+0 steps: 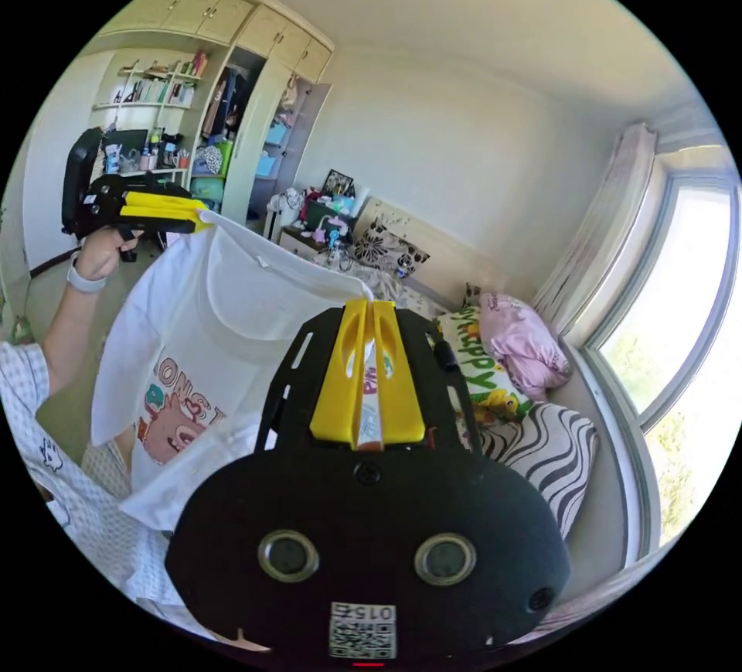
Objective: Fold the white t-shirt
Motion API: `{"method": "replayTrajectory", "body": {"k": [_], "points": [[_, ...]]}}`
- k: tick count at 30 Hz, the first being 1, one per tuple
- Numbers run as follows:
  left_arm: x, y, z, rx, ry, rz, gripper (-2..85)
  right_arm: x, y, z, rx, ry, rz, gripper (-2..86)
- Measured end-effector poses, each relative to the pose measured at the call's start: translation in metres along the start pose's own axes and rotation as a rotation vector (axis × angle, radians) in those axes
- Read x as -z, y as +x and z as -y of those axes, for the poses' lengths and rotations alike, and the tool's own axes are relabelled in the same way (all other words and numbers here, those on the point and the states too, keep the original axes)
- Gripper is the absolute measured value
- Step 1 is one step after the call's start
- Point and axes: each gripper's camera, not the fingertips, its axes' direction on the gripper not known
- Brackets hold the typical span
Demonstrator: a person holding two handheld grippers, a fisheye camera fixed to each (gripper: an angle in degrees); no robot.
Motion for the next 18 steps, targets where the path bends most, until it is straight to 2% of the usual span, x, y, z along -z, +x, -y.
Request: {"method": "replayTrajectory", "body": {"k": [3, 5, 7, 8, 12, 14, 16, 18], "points": [[-0.131, -0.03, -0.002, 0.03, -0.163, -0.052, 1.0, -0.098, 0.049, 0.005, -0.034, -0.159, 0.028, 0.9], [-0.254, -0.055, -0.014, 0.087, -0.316, -0.019, 1.5, -0.169, 0.083, 0.006, -0.087, -0.248, 0.066, 2.8], [-0.325, -0.067, -0.044, 0.169, -0.43, 0.03, 1.7, -0.263, 0.128, -0.016, -0.233, -0.388, 0.235, 6.6], [-0.353, -0.073, -0.073, 0.246, -0.467, 0.014, 1.9, -0.279, 0.137, -0.026, -0.27, -0.423, 0.289, 7.6], [-0.372, -0.063, -0.195, 0.398, -0.503, -0.238, 2.9, -0.309, 0.15, -0.139, -0.299, -0.51, 0.559, 9.7], [-0.362, -0.043, -0.299, 0.536, -0.65, -0.394, 4.3, -0.308, 0.14, -0.207, -0.307, -0.673, 0.648, 10.6], [-0.344, -0.027, -0.372, 0.665, -0.782, -0.5, 5.7, -0.293, 0.128, -0.298, -0.473, -0.803, 0.818, 10.7], [-0.319, -0.019, -0.43, 0.83, -0.881, -0.533, 6.9, -0.279, 0.12, -0.348, -0.64, -0.845, 0.935, 11.0]]}}
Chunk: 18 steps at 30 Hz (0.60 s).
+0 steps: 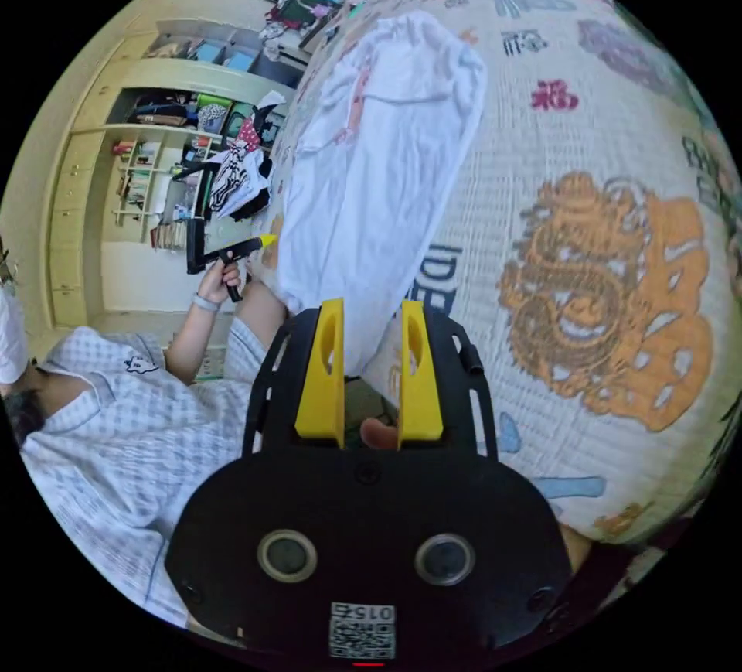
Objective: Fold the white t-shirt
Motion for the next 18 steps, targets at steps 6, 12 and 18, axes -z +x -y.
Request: {"method": "replayTrajectory", "body": {"k": [6, 12, 18], "points": [[-0.032, -0.05, -0.038, 0.2, -0.14, -0.287, 8.9, -0.018, 0.023, -0.031, -0.136, -0.038, 0.196, 9.5], [-0.023, -0.078, 0.002, 0.175, -0.142, -0.256, 7.0, 0.025, 0.043, -0.014, -0.129, -0.035, 0.241, 1.3], [-0.016, -0.108, 0.025, 0.208, -0.121, -0.383, 4.6, 0.088, 0.047, -0.008, -0.114, 0.004, 0.166, -0.2]]}}
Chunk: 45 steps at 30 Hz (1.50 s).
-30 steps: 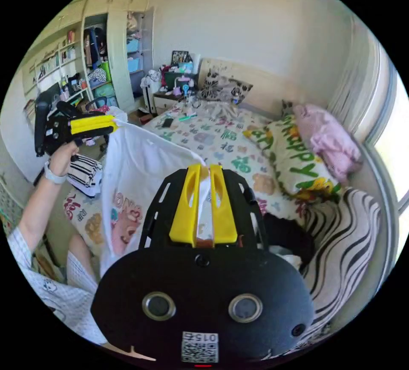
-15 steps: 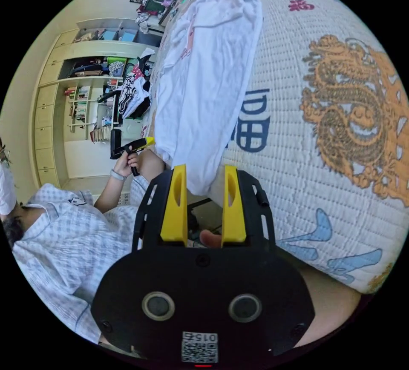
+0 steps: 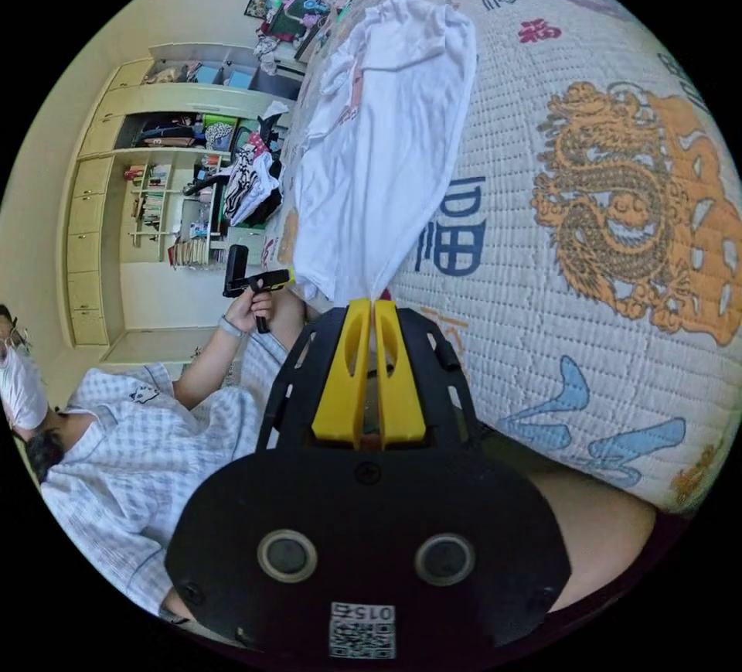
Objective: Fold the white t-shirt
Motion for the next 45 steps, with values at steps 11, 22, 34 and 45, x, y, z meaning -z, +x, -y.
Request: {"method": "replayTrajectory", "body": {"k": [11, 22, 34, 45], "points": [[0.098, -0.007, 0.019, -0.097, 0.049, 0.088, -0.8, 0.129, 0.004, -0.006, -0.058, 0.083, -0.184, -0.4], [0.155, -0.026, 0.023, -0.101, -0.109, 0.218, -0.5, 0.147, -0.003, 0.002, -0.081, -0.124, -0.322, -0.1], [0.136, 0.004, 0.022, -0.096, -0.154, 0.576, 6.2, 0.16, -0.018, 0.028, -0.013, -0.238, -0.491, 8.5], [0.015, 0.159, 0.214, -0.689, 0.005, 0.543, 9.1, 0.097, -0.116, 0.242, 0.531, -0.073, -0.555, 13.2]]}}
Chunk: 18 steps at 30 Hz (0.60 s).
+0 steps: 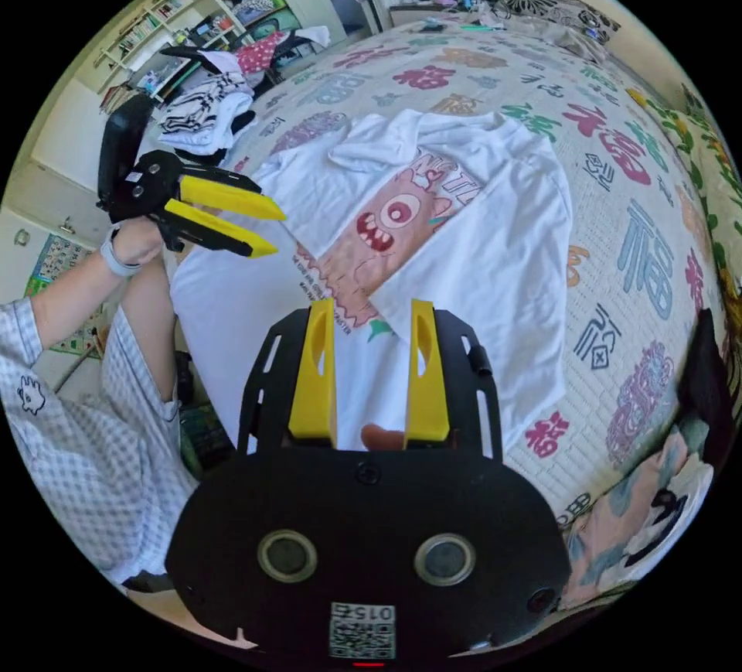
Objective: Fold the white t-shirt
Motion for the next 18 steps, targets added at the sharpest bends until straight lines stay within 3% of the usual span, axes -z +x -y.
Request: {"method": "replayTrajectory", "body": {"k": [5, 8, 12, 18], "points": [[-0.053, -0.006, 0.039, -0.078, -0.118, 0.021, 3.0, -0.039, 0.019, 0.041, 0.007, -0.185, -0.095, 4.6], [-0.033, -0.038, 0.037, -0.027, -0.079, -0.077, 0.5, -0.019, 0.035, 0.043, 0.006, -0.15, -0.009, 2.1], [0.016, -0.105, 0.026, 0.094, 0.038, -0.137, -0.3, 0.051, 0.092, 0.026, -0.148, 0.046, 0.089, 1.1], [0.087, -0.24, -0.004, 0.462, 0.204, 0.111, -0.3, 0.127, 0.19, -0.008, -0.507, 0.162, -0.139, 1.4]]}}
